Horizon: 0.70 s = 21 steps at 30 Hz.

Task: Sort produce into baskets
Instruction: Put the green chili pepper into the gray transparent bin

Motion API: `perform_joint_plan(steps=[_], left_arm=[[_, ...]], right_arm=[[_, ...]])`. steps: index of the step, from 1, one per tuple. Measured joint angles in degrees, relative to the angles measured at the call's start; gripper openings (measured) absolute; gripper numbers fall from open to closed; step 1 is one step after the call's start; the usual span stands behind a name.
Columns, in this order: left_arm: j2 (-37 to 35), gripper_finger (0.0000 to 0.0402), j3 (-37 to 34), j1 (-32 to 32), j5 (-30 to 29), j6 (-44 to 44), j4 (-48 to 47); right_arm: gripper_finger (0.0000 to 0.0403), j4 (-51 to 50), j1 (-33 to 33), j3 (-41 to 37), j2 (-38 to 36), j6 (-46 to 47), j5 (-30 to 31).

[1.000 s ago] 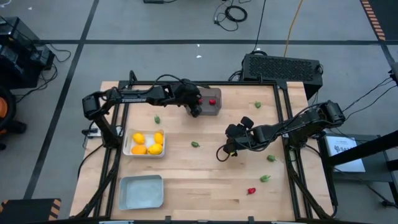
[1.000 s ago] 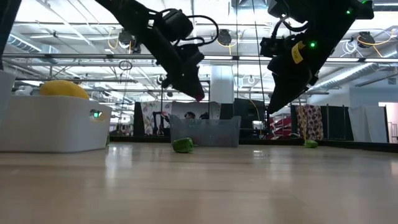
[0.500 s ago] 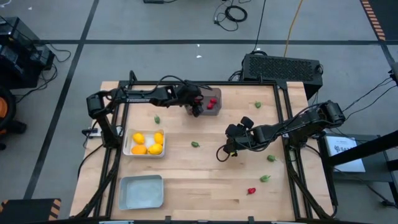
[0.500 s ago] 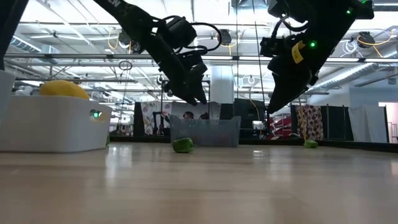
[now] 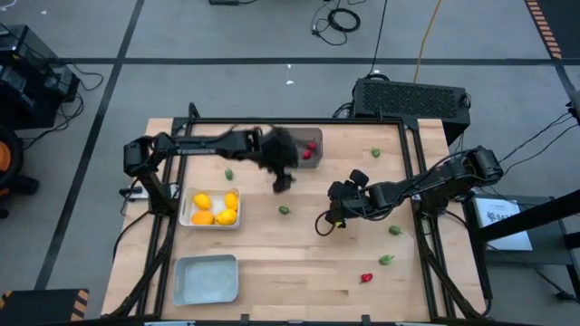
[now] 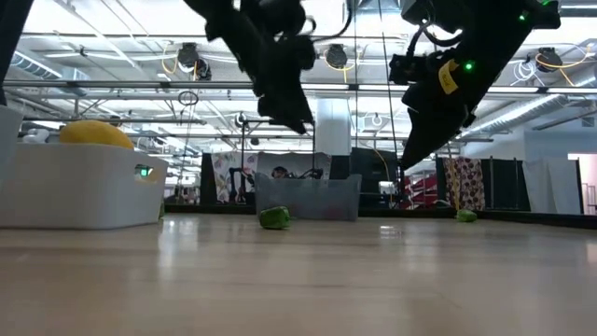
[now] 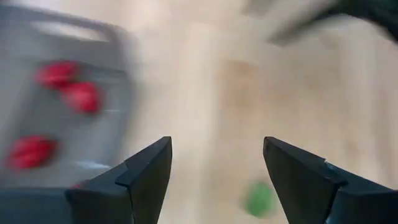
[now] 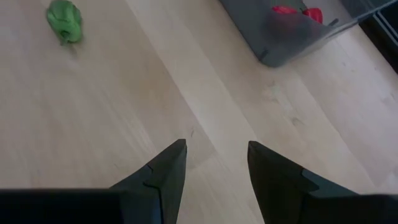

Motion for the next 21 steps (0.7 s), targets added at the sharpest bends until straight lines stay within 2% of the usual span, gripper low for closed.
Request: perform_joint_plan(steps=[4,11,14,21], left_arm=[[-0.02,0.026,-0.04,-6.69,0.11,1.61,-4.37],[0.72,0.0261,-4.6,-16.87,-7.77,6.34,-3.69],[0.61,0.0261,-6.36,-18.35,-11.78,8.43,-1.47],[0.57,0.0261,-12.58,-16.43,-10.93,9.0,6.26]], right_arm=[[0.0162,0.76,0.0,0.0,0.0,-1.02,0.01],[0.0162,1.18,0.27,-0.02,0.0,-1.22,0.06],[0.0162,2.24,0.37,-0.02,0.0,-1.87,0.05],[0.0162,3.94,0.37,-0.02,0.0,-2.73,0.01]])
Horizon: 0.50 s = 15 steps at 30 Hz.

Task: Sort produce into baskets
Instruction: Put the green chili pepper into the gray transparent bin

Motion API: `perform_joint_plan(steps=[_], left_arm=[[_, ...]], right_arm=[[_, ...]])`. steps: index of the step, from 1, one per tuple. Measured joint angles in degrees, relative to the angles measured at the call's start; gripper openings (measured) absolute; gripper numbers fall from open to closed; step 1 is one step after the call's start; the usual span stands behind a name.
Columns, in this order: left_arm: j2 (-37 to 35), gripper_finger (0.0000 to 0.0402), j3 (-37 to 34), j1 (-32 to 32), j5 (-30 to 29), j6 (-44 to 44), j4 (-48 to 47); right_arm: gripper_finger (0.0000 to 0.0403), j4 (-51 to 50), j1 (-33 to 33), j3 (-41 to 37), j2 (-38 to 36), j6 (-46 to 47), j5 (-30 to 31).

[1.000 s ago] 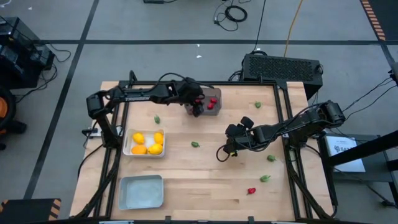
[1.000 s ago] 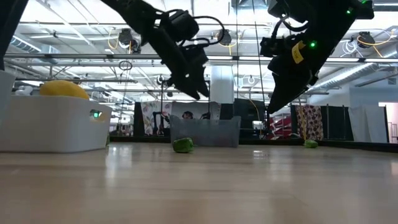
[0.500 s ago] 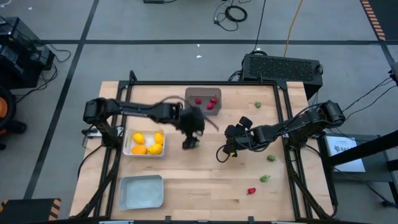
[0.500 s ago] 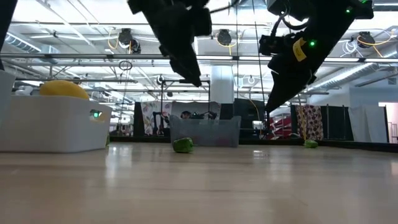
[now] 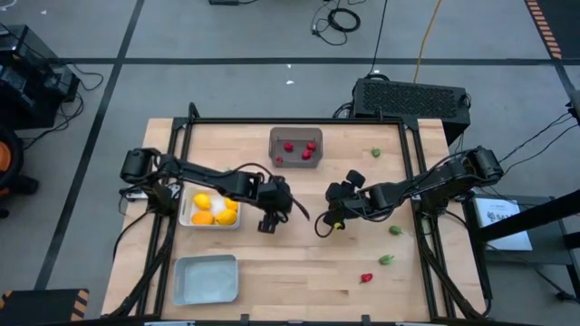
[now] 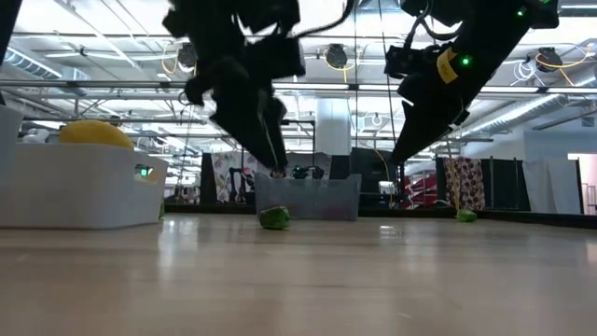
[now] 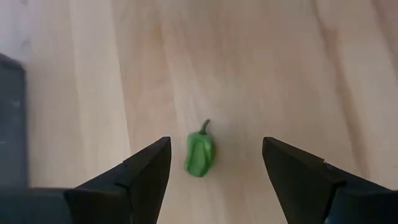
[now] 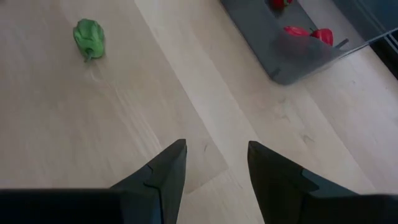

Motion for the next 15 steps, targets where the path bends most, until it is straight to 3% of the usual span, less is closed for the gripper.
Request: perform_joint_plan(steps=[15], left_arm=[[0.6,0.0261,-8.88,2.85,4.67,-0.1,15.78]], right_arm=[[0.0162,1.08,0.0,0.0,0.0,-1.47,-0.02]])
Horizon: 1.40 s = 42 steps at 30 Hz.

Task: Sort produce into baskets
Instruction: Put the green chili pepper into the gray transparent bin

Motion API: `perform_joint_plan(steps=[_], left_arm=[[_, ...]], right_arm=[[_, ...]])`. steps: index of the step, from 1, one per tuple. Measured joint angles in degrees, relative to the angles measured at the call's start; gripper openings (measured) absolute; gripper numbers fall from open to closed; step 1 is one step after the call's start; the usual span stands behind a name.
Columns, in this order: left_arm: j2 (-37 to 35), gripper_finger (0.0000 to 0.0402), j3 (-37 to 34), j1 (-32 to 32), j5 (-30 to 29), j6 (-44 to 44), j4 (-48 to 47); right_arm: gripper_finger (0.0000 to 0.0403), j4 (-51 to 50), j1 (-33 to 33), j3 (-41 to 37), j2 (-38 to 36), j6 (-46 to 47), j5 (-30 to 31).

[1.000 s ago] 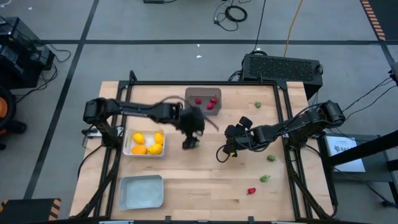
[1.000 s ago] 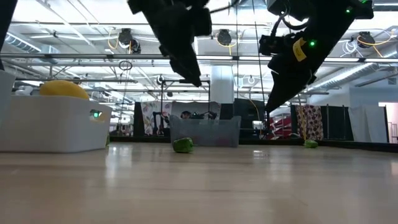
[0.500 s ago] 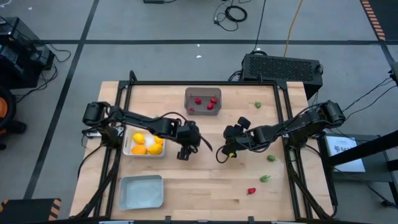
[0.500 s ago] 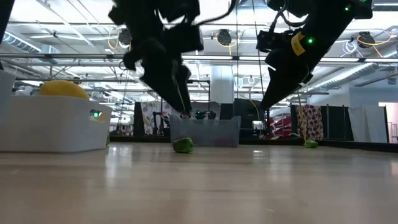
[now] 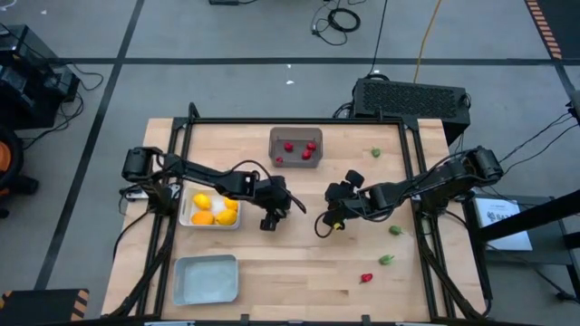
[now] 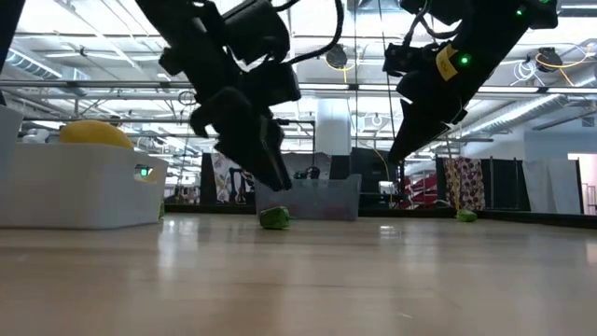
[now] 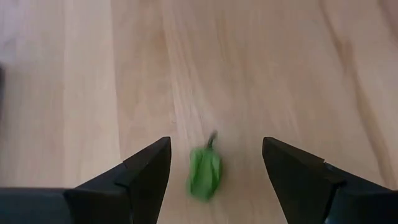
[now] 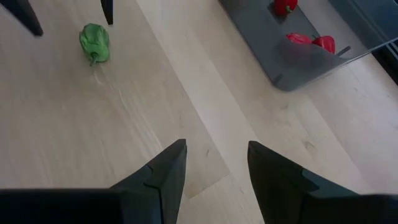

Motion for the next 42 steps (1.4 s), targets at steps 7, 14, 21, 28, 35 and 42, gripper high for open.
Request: perform_joint_plan(steps=[7,14,21,28,35,42], left_arm=[[4.03,0.0261,-0.14,0.34,0.51,0.05,0.99],[6.95,0.0261,-0.04,0.42,0.21,0.07,2.24],[6.81,0.0258,-0.01,0.47,0.21,0.1,2.12],[6.81,0.0205,-0.01,0.74,0.53,-0.23,1.92],[6.81,0.0144,-0.02,0.72,0.56,-0.26,1.9],[6.81,0.0145,-0.01,0.72,0.18,0.9,1.92]], right_arm=[[0.0162,0.4,0.0,-0.02,0.0,-0.17,0.0],[0.0162,0.79,0.0,-0.02,0.0,-0.26,0.0],[0.0162,0.81,-0.07,-0.02,0.0,-0.26,0.0],[0.0162,0.81,-0.07,-0.02,0.0,-0.26,0.0],[0.0162,0.81,-0.07,-0.02,0.0,-0.26,0.0],[0.0162,0.81,-0.07,-0.02,0.0,-0.26,0.0]])
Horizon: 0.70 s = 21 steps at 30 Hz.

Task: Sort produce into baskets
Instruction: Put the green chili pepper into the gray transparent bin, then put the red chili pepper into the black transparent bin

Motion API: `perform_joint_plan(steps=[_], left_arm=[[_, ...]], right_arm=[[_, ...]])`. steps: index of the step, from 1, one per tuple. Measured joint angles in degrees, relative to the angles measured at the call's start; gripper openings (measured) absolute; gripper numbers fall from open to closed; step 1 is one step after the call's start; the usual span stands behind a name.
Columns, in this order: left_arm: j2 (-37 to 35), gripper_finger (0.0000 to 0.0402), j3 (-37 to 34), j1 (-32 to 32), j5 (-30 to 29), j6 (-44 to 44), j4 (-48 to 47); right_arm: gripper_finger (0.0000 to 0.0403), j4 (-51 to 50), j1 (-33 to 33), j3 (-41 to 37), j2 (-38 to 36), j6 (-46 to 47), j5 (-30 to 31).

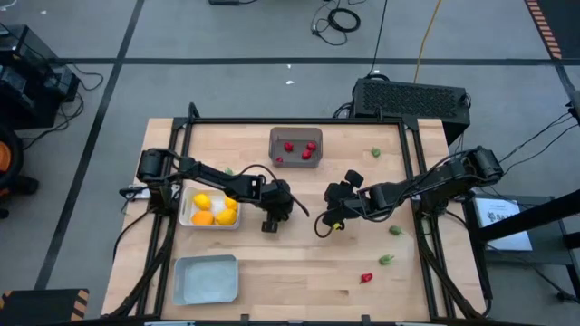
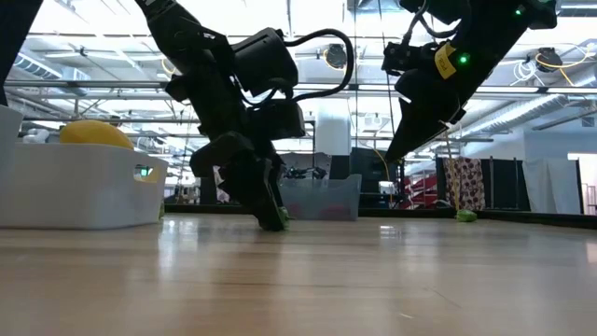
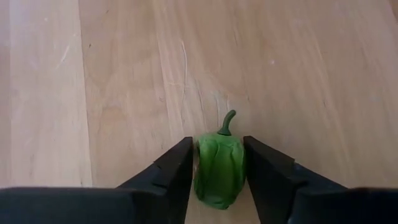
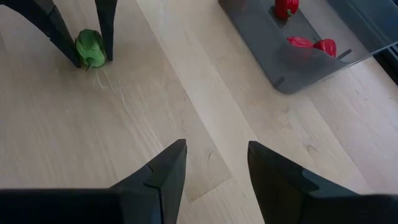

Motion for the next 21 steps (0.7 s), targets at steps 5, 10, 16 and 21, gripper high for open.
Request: perform_joint_plan(steps=[5,10,16,21], left_arm=[[0.0,0.0182,0.0,-0.09,-0.42,1.72,0.07],[0.0,0.0223,0.97,-0.07,-0.57,0.53,-1.71],[0.09,0.0248,7.53,-0.09,-0.5,-0.6,-12.84],[0.09,0.025,10.76,-0.54,0.16,0.64,-18.86]], right_arm=[[0.0162,0.0,0.0,0.0,0.0,0.0,0.0],[0.0162,-0.03,0.0,0.0,0.0,0.92,-3.33],[0.0162,0.0,0.82,0.0,0.0,1.93,-19.5],[0.0162,0.33,4.74,0.58,0.0,5.58,-27.74]])
